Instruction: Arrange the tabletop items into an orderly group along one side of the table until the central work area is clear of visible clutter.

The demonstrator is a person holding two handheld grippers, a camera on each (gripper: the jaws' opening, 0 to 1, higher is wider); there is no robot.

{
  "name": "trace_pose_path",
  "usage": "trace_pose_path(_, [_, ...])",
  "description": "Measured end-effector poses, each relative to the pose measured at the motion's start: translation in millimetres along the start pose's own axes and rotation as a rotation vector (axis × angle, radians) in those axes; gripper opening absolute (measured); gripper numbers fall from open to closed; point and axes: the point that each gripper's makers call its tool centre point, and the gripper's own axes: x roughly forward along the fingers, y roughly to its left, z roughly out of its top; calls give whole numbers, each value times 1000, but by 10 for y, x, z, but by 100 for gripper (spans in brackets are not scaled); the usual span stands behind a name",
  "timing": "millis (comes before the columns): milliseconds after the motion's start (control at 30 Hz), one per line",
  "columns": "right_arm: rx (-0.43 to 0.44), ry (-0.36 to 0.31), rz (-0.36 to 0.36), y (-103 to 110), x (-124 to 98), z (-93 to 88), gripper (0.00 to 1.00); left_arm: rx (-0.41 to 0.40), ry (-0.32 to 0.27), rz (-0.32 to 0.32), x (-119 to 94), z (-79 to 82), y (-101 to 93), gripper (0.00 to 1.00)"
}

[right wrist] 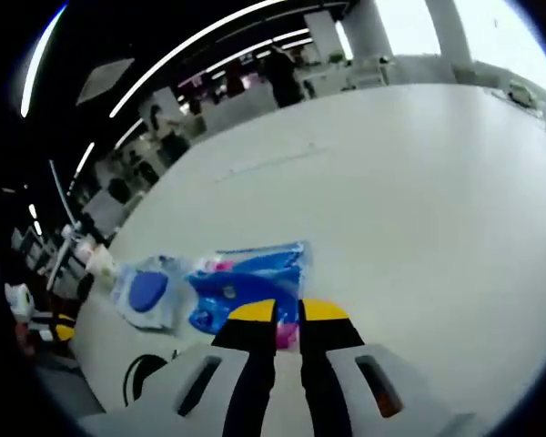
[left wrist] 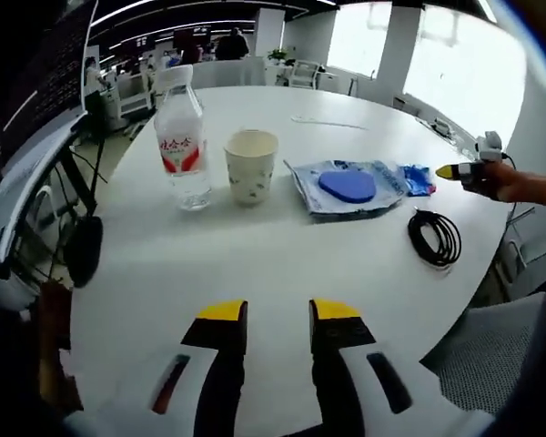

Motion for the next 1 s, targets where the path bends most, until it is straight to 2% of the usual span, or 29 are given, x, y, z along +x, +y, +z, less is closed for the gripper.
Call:
trace_pose_path(200, [-27,0,20,149,-78,-57,7,3,10,-23,131,98,-69,25])
trace_pose_path(333, [-59,10,51,299,-97,-135,7,-28,14,-32,229,137,-127,24])
trace_pose_path(600, [-44,36,87,477,-57,-303,7,-106,-2,-28,385,238,-204,23])
trace_pose_path(733, [-66,55,134,702,-20,-377,7,-176,-12,-25,462,279,-244,23])
trace_pose_path(867, [-66,71,179,932,56,-421,9,-211,-22,-12,569,355,-252,22])
trace_pose_path(1000, [-59,76,213,1076,181,-415,10,-264,-20,10,685,395,-221,22])
